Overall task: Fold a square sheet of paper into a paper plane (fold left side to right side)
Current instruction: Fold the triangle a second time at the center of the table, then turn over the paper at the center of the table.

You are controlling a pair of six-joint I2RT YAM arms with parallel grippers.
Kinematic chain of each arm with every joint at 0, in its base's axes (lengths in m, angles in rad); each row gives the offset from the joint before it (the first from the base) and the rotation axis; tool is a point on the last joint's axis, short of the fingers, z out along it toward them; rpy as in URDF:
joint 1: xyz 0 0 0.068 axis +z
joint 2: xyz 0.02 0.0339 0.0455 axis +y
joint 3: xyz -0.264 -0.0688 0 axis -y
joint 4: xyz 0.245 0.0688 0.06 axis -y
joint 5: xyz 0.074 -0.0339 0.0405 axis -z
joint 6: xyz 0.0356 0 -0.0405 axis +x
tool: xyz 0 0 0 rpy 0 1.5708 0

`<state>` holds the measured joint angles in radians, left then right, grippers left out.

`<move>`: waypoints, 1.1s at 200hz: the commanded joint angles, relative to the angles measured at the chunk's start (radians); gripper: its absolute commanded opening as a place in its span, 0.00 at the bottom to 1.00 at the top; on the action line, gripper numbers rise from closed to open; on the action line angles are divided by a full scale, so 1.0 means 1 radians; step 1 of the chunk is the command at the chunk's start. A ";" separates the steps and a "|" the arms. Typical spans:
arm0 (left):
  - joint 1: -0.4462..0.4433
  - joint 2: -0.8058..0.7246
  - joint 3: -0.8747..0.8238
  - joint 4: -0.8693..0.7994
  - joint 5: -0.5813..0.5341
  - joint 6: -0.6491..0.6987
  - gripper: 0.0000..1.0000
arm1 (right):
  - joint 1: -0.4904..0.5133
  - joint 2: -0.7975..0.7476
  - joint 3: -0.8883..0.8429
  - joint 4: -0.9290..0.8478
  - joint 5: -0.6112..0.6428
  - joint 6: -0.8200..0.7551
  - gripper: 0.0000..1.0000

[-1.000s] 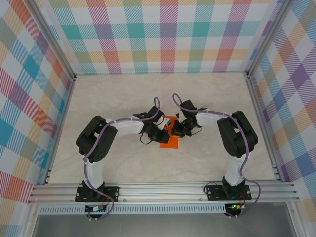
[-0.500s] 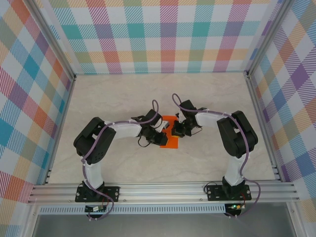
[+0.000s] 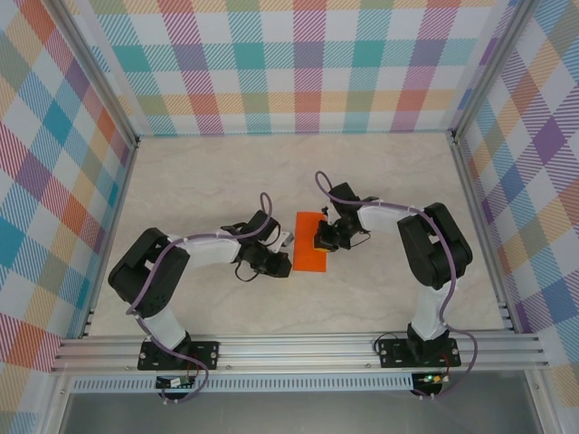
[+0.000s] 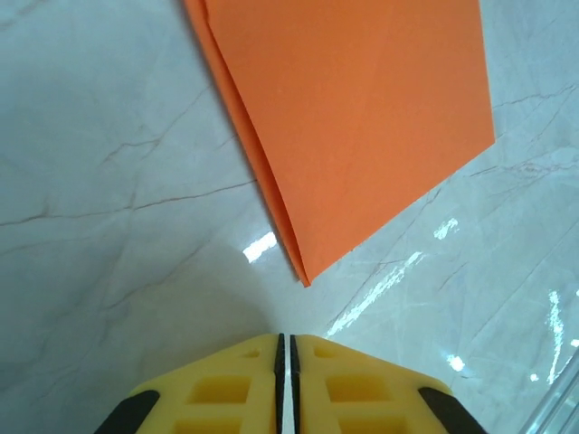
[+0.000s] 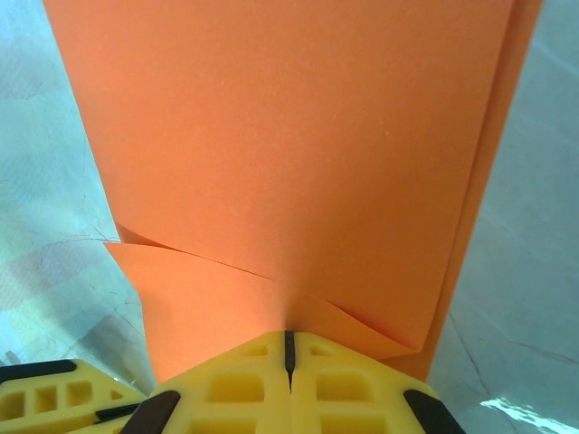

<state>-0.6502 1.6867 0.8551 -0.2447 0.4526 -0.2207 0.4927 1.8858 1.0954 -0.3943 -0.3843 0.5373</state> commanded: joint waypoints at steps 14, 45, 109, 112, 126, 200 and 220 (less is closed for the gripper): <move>0.047 -0.106 0.044 -0.060 0.015 -0.030 0.26 | 0.000 -0.131 0.013 -0.008 0.056 -0.016 0.21; 0.087 -0.103 0.077 0.020 0.029 -0.104 0.43 | -0.010 -0.317 -0.031 -0.045 0.226 -0.053 0.51; 0.093 0.096 0.187 0.133 0.045 -0.160 0.55 | -0.075 -0.547 -0.235 0.001 0.127 -0.030 0.83; 0.093 0.105 0.193 0.136 0.045 -0.161 0.54 | -0.075 -0.553 -0.242 0.008 0.119 -0.027 0.84; 0.093 0.145 0.214 0.158 0.065 -0.169 0.51 | -0.075 -0.569 -0.267 0.035 0.082 -0.014 0.85; 0.093 0.153 0.210 0.161 0.047 -0.158 0.05 | -0.068 -0.447 -0.283 0.150 -0.072 0.025 0.77; 0.095 0.122 0.183 0.157 0.029 -0.154 0.04 | -0.056 -0.370 -0.252 0.176 -0.094 0.038 0.77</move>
<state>-0.5667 1.8740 1.0668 -0.0940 0.5037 -0.3889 0.4206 1.4403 0.8124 -0.2768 -0.4103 0.5465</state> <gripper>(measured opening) 0.050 0.770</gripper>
